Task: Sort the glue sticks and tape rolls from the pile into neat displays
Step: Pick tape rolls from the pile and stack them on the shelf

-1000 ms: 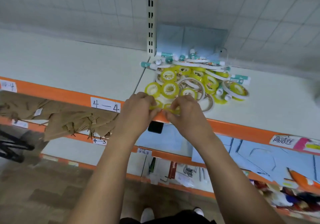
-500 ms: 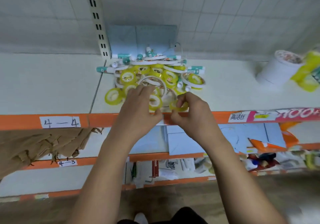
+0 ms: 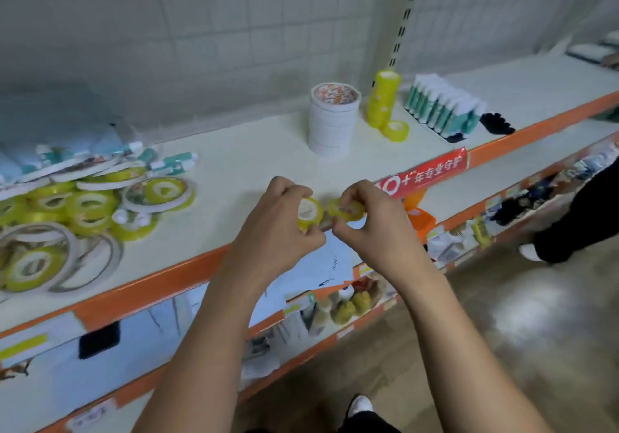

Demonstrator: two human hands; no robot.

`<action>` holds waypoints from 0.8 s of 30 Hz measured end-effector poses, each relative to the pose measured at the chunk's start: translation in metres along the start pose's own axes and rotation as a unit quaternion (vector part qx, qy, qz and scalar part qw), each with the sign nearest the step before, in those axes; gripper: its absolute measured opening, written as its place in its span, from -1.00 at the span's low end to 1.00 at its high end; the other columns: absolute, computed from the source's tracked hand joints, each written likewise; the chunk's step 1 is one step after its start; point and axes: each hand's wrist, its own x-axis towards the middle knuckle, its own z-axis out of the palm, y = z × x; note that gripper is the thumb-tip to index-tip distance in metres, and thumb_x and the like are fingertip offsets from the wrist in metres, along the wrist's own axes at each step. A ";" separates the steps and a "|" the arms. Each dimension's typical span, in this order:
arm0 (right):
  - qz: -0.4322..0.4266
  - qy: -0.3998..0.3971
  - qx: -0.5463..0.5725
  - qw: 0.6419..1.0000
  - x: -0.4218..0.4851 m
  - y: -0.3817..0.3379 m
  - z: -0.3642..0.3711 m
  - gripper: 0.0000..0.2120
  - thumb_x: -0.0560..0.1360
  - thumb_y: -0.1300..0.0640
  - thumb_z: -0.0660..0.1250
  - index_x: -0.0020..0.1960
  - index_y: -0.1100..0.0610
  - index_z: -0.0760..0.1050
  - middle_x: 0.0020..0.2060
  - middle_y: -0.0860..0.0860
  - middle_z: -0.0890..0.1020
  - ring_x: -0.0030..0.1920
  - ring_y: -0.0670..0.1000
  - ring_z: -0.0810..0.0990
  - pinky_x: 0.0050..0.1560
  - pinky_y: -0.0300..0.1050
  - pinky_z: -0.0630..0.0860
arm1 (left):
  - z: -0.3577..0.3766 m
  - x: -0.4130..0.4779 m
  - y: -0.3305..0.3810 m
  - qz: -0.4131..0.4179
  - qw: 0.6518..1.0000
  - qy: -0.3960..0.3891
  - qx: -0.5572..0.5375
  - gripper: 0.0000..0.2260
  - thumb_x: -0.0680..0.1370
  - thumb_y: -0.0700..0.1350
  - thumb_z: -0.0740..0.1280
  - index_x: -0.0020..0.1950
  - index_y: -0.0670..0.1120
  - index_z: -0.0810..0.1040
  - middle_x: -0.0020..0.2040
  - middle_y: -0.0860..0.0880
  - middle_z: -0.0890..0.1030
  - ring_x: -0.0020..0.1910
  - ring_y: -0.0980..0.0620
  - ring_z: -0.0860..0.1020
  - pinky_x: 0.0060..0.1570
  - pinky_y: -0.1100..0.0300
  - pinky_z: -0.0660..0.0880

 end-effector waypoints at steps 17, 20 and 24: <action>-0.029 -0.004 -0.063 0.998 0.105 0.148 -0.102 -0.64 0.42 0.15 0.45 0.22 0.10 0.57 0.09 -0.02 0.51 0.12 -0.01 0.51 0.10 -0.27 0.40 | 0.107 0.132 0.090 -0.010 1.000 -0.015 0.024 -0.59 0.46 -0.01 0.34 0.31 -0.03 0.49 0.12 0.07 0.36 0.19 0.07 0.41 0.06 0.20 0.39; -0.032 0.002 -0.068 0.997 0.123 0.158 -0.099 -0.64 0.42 0.17 0.45 0.21 0.11 0.57 0.10 0.00 0.52 0.14 -0.01 0.51 0.12 -0.21 0.44 | 0.112 0.153 0.089 0.007 0.999 -0.018 0.036 -0.58 0.47 -0.02 0.36 0.32 -0.04 0.48 0.13 0.04 0.37 0.18 0.04 0.41 0.08 0.14 0.43; -0.021 0.007 -0.064 0.998 0.141 0.173 -0.098 -0.64 0.42 0.16 0.44 0.21 0.10 0.56 0.10 -0.04 0.52 0.14 -0.07 0.49 0.08 -0.38 0.33 | 0.123 0.179 0.089 0.012 0.998 -0.026 0.049 -0.59 0.50 -0.06 0.34 0.35 -0.10 0.47 0.20 -0.03 0.39 0.21 -0.02 0.41 0.14 0.03 0.45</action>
